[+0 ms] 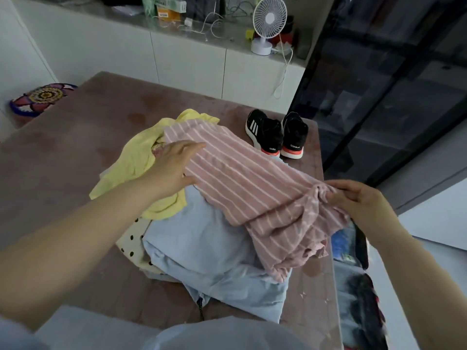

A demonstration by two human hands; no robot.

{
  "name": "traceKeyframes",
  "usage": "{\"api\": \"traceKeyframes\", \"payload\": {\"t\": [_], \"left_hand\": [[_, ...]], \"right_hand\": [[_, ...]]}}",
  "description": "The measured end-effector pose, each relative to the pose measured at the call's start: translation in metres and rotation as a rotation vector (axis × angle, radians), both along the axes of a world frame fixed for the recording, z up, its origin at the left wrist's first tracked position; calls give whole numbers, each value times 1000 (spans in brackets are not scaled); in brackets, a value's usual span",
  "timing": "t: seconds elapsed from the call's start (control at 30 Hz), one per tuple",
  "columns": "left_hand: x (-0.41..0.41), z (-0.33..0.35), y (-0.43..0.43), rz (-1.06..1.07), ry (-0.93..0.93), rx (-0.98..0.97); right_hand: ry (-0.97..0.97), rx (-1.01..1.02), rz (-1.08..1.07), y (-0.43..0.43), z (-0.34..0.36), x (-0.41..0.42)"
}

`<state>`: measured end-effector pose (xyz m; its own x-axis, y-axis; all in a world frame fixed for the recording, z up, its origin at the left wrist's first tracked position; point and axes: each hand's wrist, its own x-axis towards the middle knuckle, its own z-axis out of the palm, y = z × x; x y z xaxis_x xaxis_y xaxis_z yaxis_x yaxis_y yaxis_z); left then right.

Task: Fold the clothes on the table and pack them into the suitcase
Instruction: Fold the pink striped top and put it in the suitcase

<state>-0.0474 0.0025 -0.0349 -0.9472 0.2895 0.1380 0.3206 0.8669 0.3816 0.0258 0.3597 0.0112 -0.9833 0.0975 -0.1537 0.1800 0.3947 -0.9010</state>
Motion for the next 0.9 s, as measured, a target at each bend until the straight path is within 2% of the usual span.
{"api": "traceKeyframes", "payload": {"t": [0.07, 0.13, 0.3, 0.4, 0.47, 0.53, 0.67, 0.8, 0.9], "left_hand": [[-24, -6, 1, 27, 0, -85], [-43, -11, 8, 32, -7, -164], [-72, -18, 23, 35, -78, -319], [-81, -19, 29, 9, -22, -360], [-87, -15, 28, -20, 90, -268], [-95, -6, 26, -75, 102, -140], [-91, 34, 32, -127, -190, 22], [-87, 86, 34, -184, -529, -19], [-105, 105, 44, -121, -565, 48]], "right_hand": [[-21, 178, -106, 14, -18, -6], [-39, 403, -110, 18, -37, -9], [16, 721, 126, -11, -64, -12], [-103, 849, 277, -30, -70, -17], [-151, 815, 338, -32, -74, -20], [-90, 772, 337, -23, -74, -26], [-154, 465, 272, 7, -48, -39], [-334, 256, 440, 39, -13, -51], [-361, 128, 414, 52, 10, -69]]}}
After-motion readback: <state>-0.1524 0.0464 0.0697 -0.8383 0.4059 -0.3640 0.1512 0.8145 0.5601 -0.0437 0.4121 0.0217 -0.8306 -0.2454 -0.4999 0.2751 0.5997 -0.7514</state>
